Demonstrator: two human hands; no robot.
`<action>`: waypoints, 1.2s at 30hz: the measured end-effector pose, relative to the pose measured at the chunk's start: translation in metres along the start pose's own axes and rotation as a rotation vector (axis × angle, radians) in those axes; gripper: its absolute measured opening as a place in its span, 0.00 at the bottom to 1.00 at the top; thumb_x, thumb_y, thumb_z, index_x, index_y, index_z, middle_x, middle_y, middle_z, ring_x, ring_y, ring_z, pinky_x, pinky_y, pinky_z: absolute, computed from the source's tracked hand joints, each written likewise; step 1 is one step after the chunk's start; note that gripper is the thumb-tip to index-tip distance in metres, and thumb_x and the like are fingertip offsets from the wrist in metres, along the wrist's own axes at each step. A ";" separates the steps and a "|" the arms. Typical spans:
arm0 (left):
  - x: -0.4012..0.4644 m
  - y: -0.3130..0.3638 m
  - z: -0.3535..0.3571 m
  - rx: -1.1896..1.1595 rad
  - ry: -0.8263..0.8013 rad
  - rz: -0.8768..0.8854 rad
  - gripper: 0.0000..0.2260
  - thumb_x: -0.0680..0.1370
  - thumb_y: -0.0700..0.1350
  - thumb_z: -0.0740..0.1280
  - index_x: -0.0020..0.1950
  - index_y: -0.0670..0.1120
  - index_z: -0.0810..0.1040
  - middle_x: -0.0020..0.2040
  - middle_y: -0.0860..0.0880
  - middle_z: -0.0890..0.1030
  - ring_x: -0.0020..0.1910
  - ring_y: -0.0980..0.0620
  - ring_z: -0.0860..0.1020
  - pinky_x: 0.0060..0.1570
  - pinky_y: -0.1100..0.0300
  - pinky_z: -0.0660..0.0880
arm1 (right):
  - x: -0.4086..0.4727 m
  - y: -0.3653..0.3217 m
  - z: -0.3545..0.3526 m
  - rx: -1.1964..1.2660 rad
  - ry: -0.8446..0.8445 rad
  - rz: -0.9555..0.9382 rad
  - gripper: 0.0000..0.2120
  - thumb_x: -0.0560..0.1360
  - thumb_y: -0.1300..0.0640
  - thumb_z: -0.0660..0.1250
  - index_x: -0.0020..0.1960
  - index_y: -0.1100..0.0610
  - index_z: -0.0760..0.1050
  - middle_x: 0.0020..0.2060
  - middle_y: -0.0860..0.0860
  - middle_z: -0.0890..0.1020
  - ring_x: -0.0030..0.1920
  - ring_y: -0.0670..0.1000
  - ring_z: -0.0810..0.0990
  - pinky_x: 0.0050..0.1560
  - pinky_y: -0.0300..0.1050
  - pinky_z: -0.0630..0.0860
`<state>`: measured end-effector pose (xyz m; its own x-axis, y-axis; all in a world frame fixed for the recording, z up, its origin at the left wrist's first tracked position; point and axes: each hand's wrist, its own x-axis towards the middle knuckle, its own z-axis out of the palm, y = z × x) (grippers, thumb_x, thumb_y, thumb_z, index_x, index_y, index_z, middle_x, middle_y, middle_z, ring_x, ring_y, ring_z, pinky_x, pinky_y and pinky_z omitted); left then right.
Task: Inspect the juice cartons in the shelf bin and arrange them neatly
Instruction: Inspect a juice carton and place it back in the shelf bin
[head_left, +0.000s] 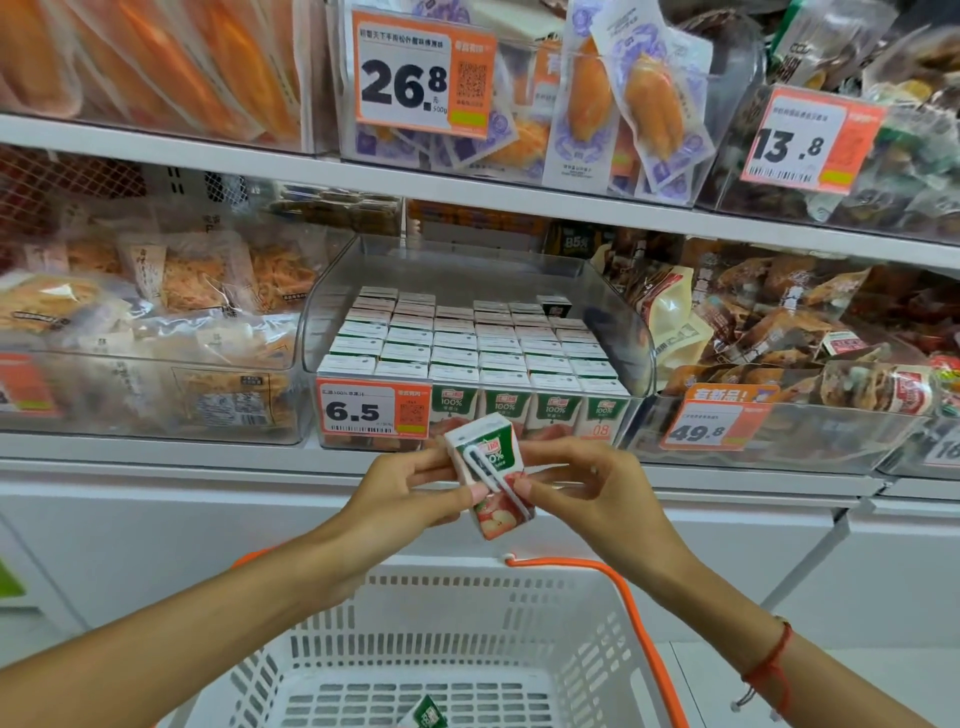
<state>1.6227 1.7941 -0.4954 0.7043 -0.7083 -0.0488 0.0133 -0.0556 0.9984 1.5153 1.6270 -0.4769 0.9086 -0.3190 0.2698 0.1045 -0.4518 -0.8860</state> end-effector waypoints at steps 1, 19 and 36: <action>0.000 -0.001 0.000 -0.027 0.002 -0.030 0.11 0.75 0.40 0.72 0.54 0.54 0.82 0.49 0.58 0.86 0.52 0.62 0.82 0.44 0.69 0.78 | 0.000 0.001 0.001 -0.056 0.012 -0.009 0.13 0.71 0.62 0.74 0.51 0.47 0.83 0.45 0.38 0.85 0.46 0.44 0.84 0.46 0.37 0.81; 0.002 0.014 -0.003 -0.170 -0.176 -0.167 0.18 0.76 0.52 0.66 0.65 0.51 0.76 0.61 0.54 0.82 0.62 0.58 0.78 0.63 0.57 0.75 | 0.004 -0.004 -0.014 0.435 -0.237 0.517 0.19 0.65 0.47 0.74 0.55 0.52 0.84 0.51 0.54 0.86 0.52 0.51 0.84 0.54 0.43 0.80; -0.010 0.015 0.004 0.210 0.116 0.449 0.19 0.63 0.44 0.81 0.50 0.53 0.79 0.50 0.59 0.84 0.53 0.61 0.81 0.53 0.71 0.75 | -0.004 -0.003 -0.010 -0.207 -0.075 -0.233 0.22 0.70 0.52 0.75 0.62 0.46 0.74 0.56 0.40 0.82 0.57 0.41 0.80 0.56 0.35 0.77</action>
<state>1.6132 1.7979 -0.4805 0.6821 -0.6123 0.3997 -0.4437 0.0879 0.8919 1.5071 1.6211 -0.4717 0.8979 -0.1284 0.4210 0.2356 -0.6677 -0.7062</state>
